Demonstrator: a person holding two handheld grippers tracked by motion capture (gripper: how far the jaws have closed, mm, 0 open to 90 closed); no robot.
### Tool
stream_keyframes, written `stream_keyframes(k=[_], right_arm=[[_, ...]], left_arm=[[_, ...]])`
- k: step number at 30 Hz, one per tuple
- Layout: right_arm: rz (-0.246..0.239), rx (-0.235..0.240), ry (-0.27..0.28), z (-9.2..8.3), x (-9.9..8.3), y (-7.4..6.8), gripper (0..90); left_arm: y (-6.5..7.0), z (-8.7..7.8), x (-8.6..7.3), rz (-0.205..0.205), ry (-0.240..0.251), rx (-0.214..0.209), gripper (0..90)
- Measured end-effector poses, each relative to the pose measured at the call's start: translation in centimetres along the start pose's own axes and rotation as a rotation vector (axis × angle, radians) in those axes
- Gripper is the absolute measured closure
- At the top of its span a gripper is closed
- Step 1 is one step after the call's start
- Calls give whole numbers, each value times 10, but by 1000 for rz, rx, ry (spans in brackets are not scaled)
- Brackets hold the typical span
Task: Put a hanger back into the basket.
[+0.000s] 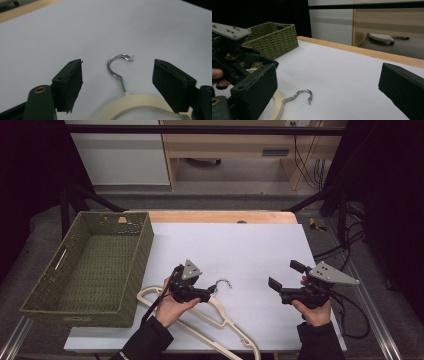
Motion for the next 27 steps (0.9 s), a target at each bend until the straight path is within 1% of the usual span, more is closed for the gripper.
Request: stream_keyframes(k=[1, 2, 3, 4, 5, 6, 7, 8, 10, 11, 12, 16, 18, 20, 23, 24, 25, 27], right_arm=[[-4, 2, -3, 0, 0, 0, 26], [-3, 0, -4, 0, 0, 0, 26], [-3, 1, -5, 0, 0, 0, 26], [-3, 2, -5, 0, 0, 0, 26], [1, 5, -3, 1, 0, 0, 26], [1, 5, -3, 1, 0, 0, 26], [1, 6, -4, 1, -1, -1, 26], [-5, 7, -7, 1, -1, 0, 27], [-5, 9, -7, 1, -1, 0, 28], [-1, 9, -6, 1, -1, 0, 28], [-1, 9, -6, 1, -1, 0, 28], [-4, 12, -8, 1, -1, 0, 30], [-4, 14, -9, 1, -1, 0, 31], [-4, 15, -7, 1, -1, 0, 32], [-7, 17, -7, 1, -1, 0, 32], [-5, 15, -7, 2, -1, 0, 33], [-5, 15, -7, 2, -1, 0, 33], [-5, 16, -10, 2, -1, -1, 34]], left_arm=[[2, 5, -1, 2, -11, -3, 294], [5, 14, -3, 5, -38, -6, 336], [6, 19, -5, 8, -47, -8, 362], [6, 19, -5, 8, -47, -8, 386], [7, 27, -6, 8, -76, -15, 412], [7, 27, -6, 8, -76, -15, 442], [8, 30, -7, 4, -85, -21, 442], [9, 33, -8, 3, -97, -19, 487], [10, 39, -10, 0, -114, -21, 502], [11, 42, -11, -4, -123, -20, 539], [11, 44, -12, -4, -135, -22, 539], [13, 51, -14, 0, -167, -11, 614], [13, 55, -16, -18, -184, -9, 668], [13, 56, -16, -23, -185, -10, 705], [14, 56, -17, -42, -194, -22, 738], [15, 56, -17, -42, -195, -24, 779], [16, 56, -16, -44, -194, -25, 779], [17, 56, -16, -43, -190, -22, 815]])
Point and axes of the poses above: each handheld gripper's, and its own axes: z roughly forward along the jaws, x roughly out of its top, y roughly to its right, the point moved 1 cm from there along z, roughly forward along the jaws, and after that the axes turned 8 degrees about x, right-handed, at the moved point
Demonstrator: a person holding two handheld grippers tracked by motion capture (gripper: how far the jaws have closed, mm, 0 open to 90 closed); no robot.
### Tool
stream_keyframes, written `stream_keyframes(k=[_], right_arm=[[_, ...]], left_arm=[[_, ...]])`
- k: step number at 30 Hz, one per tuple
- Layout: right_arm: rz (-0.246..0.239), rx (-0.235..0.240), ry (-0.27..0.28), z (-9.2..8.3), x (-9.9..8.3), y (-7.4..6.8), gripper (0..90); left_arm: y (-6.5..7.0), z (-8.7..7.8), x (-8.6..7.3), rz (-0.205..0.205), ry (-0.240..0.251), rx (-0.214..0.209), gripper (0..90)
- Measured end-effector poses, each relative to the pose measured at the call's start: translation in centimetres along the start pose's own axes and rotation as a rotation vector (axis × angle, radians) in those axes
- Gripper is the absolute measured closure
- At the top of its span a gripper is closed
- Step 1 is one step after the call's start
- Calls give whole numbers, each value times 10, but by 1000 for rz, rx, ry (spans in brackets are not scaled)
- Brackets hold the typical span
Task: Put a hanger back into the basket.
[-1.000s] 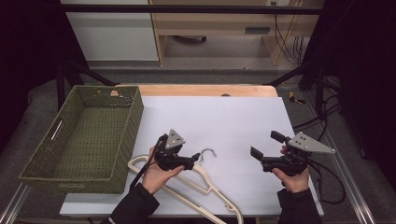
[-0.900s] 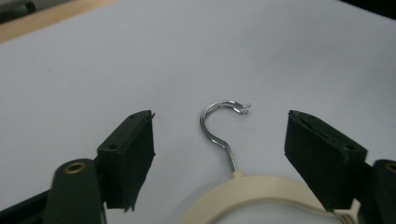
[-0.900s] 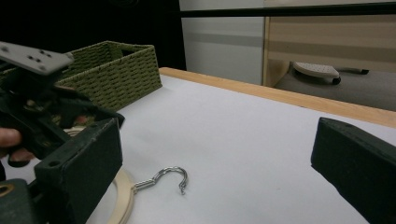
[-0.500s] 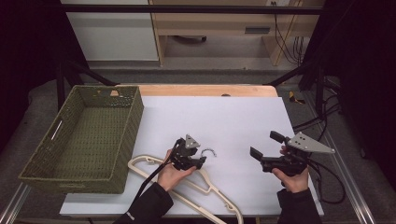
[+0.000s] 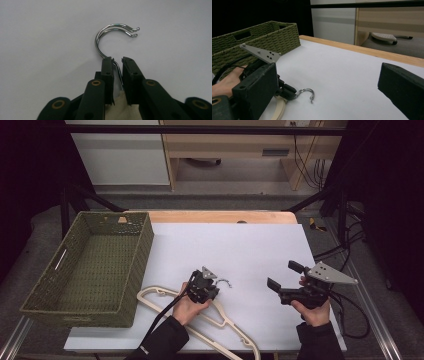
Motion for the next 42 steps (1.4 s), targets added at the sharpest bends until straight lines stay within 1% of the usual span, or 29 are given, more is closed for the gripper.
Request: stream_keyframes(k=[3, 4, 6, 8, 9, 10, 12, 13, 14, 15, 17, 18, 19, 22, 24, 25, 26, 28, 32, 33, 34, 35, 36, 37, 38, 39, 40, 42], right_arm=[[5, 6, -1, 1, -1, -1, 37], [4, 8, -6, 2, -1, -1, 38], [-1, 12, -10, 3, -1, -1, 39], [2, 20, -17, 5, -2, -3, 45], [0, 30, -30, 9, -4, -4, 50], [0, 30, -30, 9, -4, -4, 50], [2, 41, -45, 13, -5, -7, 58], [5, 46, -50, 15, -6, -8, 62], [6, 66, -66, 21, -9, -12, 74], [6, 66, -66, 21, -9, -12, 74], [12, 85, -90, 28, -13, -16, 85], [25, 95, -102, 33, -16, -18, 89], [31, 111, -119, 38, -19, -21, 95], [36, 141, -166, 51, -27, -28, 108], [50, 163, -196, 61, -32, -34, 121], [53, 164, -205, 64, -34, -36, 131], [62, 179, -225, 70, -38, -41, 148], [68, 183, -234, 73, -40, -43, 156], [89, 224, -290, 87, -50, -54, 222], [99, 241, -324, 94, -55, -58, 267], [99, 241, -324, 94, -55, -58, 267], [104, 263, -360, 100, -60, -63, 307], [104, 263, -360, 100, -60, -63, 307], [102, 269, -371, 103, -62, -64, 326], [118, 286, -388, 106, -65, -66, 357], [124, 302, -399, 109, -68, -67, 385], [135, 307, -409, 111, -70, -68, 407], [139, 325, -426, 116, -72, -70, 470]], left_arm=[[4, -1, 0, 2, -1, 12, 857], [4, -2, 0, 13, 3, 25, 860], [6, -3, 0, 18, 7, 39, 864], [8, -5, 0, 10, 14, 48, 869], [9, -8, 0, 4, 29, 57, 873], [9, -8, 0, 4, 29, 57, 875], [11, -12, 1, -5, 48, 62, 878], [12, -15, 1, -7, 59, 66, 882], [12, -18, 1, -3, 66, 68, 886], [12, -21, 1, -1, 75, 68, 886], [14, -27, 1, 7, 101, 75, 887], [15, -31, 1, 11, 118, 79, 887], [15, -34, 1, 11, 125, 81, 888], [17, -43, 0, 11, 153, 74, 888], [18, -49, -1, 15, 168, 69, 888], [18, -52, -2, 18, 178, 68, 888], [19, -55, -2, 17, 185, 68, 888], [19, -59, -2, 21, 199, 67, 888], [21, -65, -4, 28, 215, 71, 888], [22, -65, -4, 34, 215, 72, 889], [22, -66, -4, 34, 216, 72, 889], [22, -66, -5, 37, 216, 72, 888], [23, -67, -5, 37, 217, 74, 888], [23, -67, -5, 37, 220, 75, 888], [23, -68, -5, 41, 218, 77, 888], [23, -68, -5, 42, 221, 79, 889], [23, -68, -5, 45, 221, 78, 888], [24, -68, -5, 47, 218, 73, 888]])
Point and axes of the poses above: each handheld gripper's, and its own axes: z roughly forward along the jaws, x roughly out of its top, y roughly to its right, the point moved 1 cm from there along z, roughly forward along the jaws, and after that the axes turned 8 degrees about x, right-handed, at the moved point
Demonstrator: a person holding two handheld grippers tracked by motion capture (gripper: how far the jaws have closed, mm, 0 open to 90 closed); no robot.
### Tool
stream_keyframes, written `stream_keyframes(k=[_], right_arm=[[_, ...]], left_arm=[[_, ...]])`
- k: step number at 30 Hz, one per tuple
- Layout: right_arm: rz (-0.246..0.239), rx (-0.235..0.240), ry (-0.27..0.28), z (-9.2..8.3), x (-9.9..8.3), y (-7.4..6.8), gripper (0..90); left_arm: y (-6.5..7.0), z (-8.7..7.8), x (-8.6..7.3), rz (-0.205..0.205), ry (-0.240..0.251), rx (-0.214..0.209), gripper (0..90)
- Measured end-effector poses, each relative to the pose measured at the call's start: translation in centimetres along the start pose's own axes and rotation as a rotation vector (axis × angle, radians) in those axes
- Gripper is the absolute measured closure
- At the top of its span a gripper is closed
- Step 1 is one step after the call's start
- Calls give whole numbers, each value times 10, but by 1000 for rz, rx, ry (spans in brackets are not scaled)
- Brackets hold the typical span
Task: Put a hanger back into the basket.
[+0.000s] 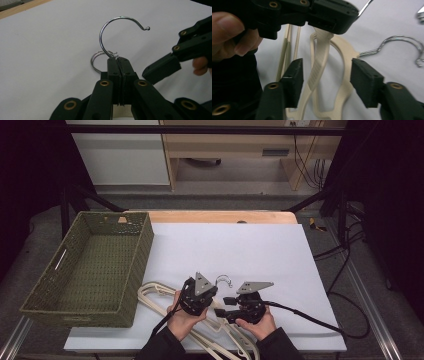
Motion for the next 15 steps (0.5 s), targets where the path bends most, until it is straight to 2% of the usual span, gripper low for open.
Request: stream_keyframes(k=[2, 3, 4, 5, 7, 9, 15], right_arm=[[15, 25, -9, 6, 0, 0, 518], [23, 49, -35, 11, 0, 1, 571], [23, 49, -35, 11, 0, 1, 571], [35, 73, -51, 16, -1, 2, 658], [48, 80, -55, 17, -1, 3, 664], [63, 111, -59, 18, -1, 5, 731], [128, 148, -61, 18, 2, 6, 774]], left_arm=[[1, 0, 0, 4, 1, 1, 888], [1, -1, -1, 8, 0, 1, 889], [1, -1, -1, 8, 2, 0, 889], [1, -1, -1, 5, 2, -3, 888], [1, -1, -1, 6, 3, -4, 888], [1, -2, -1, 6, 3, -4, 888], [-2, -7, 0, 4, 8, -24, 880]])
Point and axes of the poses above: each handheld gripper's, and its own axes: z roughly forward along the jaws, x roughly out of its top, y roughly to its right, the point moved 1 cm from there along z, roughly forward along the jaws, and after that the axes turned 8 degrees about x, right-handed, at the moved point
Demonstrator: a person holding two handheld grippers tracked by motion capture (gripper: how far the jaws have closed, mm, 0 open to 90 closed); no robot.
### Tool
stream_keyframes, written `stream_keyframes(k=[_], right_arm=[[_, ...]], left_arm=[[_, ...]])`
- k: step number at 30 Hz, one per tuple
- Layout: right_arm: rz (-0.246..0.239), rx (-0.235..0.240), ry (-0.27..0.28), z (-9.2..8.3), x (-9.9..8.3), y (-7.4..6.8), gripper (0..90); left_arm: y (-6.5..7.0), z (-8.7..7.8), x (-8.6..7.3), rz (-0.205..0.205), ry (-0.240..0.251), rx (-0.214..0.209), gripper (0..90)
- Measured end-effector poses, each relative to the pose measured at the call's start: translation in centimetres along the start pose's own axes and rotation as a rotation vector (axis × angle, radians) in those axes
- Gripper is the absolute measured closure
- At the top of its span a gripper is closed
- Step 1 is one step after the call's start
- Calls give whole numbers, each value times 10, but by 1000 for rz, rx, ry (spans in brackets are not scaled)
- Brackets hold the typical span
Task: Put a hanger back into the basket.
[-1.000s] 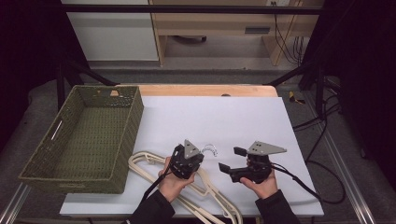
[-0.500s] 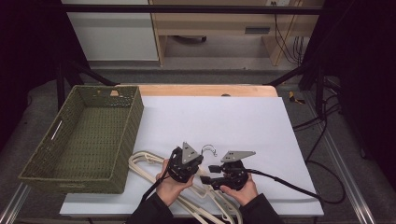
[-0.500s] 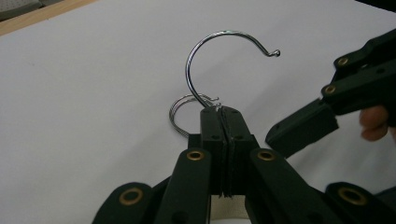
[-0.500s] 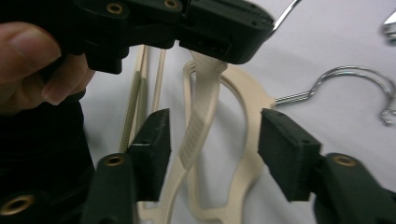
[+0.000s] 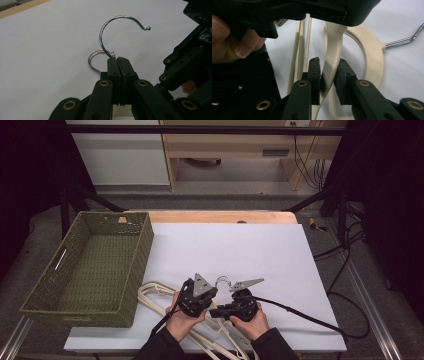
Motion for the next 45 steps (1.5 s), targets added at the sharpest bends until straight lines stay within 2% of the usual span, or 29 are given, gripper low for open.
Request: stream_keyframes(k=[1, 2, 3, 5, 9, 10, 11, 12, 15, 17, 20, 23, 24, 26, 29, 30, 33, 35, 36, 37, 38, 39, 41, 42, 43, 44, 45], right_arm=[[0, 0, 0, 0, 0, 0, 774], [10, 12, 7, -1, 1, -1, 786], [10, 12, 7, -1, 1, -1, 786], [19, 24, 21, -3, 1, -4, 798], [21, 47, 41, -7, 3, -7, 825], [27, 63, 49, -10, 5, -9, 841], [27, 63, 49, -10, 5, -9, 841], [31, 67, 52, -11, 5, -11, 848], [49, 84, 58, -16, 7, -14, 862], [46, 92, 59, -21, 9, -16, 867], [36, 95, 62, -25, 11, -18, 868], [12, 100, 61, -35, 14, -22, 870], [-9, 95, 61, -39, 16, -24, 870], [-50, 83, 52, -46, 19, -28, 870], [-114, 95, 26, -54, 26, -33, 870], [-134, 103, 20, -56, 28, -35, 870], [-191, 114, -11, -60, 34, -41, 870], [-245, 119, -44, -62, 38, -46, 870], [-245, 119, -44, -62, 38, -46, 870], [-254, 124, -51, -62, 39, -47, 870], [-272, 129, -62, -62, 40, -49, 870], [-272, 129, -62, -62, 40, -49, 870], [-280, 132, -72, -62, 40, -51, 870], [-288, 138, -79, -62, 40, -51, 870], [-288, 138, -79, -62, 40, -51, 870], [-297, 146, -91, -61, 39, -52, 870], [-297, 146, -91, -61, 39, -52, 870]], left_arm=[[-1, -2, 1, 0, 3, -9, 880], [-4, -5, 1, -6, 9, -22, 787], [-6, -8, 2, -8, 16, -35, 787], [-13, -16, 2, -16, 44, -47, 696], [-32, -38, 2, -34, 111, -68, 534], [-43, -49, 2, -43, 139, -83, 451], [-43, -49, 2, -43, 139, -83, 404], [-49, -54, 2, -44, 146, -88, 404], [-64, -68, 2, -44, 189, -95, 326], [-72, -75, 3, -41, 196, -117, 220], [-80, -82, 3, -27, 192, -148, 181], [-83, -86, 4, 18, 162, -172, 150], [-83, -87, 3, 37, 154, -173, 148], [-83, -85, 3, 61, 130, -204, 148], [-78, -79, 2, 116, 87, -256, 156], [-75, -77, 2, 135, 77, -260, 162], [-68, -69, 2, 178, 40, -299, 211], [-65, -64, 3, 196, 24, -326, 291], [-64, -62, 3, 205, 10, -342, 291], [-63, -60, 4, 215, 3, -350, 322], [-62, -59, 4, 219, -5, -365, 406], [-62, -58, 4, 232, -14, -382, 406], [-60, -57, 5, 258, -30, -401, 473], [-59, -56, 5, 263, -39, -414, 526], [-58, -56, 5, 270, -44, -421, 526], [-57, -55, 5, 275, -47, -431, 590], [-56, -55, 5, 276, -54, -447, 590]])
Point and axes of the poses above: each handheld gripper's, and its own axes: z roughly forward along the jaws, x roughly out of its top, y roughly to its right, the point moved 1 cm from there along z, roughly forward along the jaws, and after that the axes turned 8 degrees about x, right-handed, at the moved point
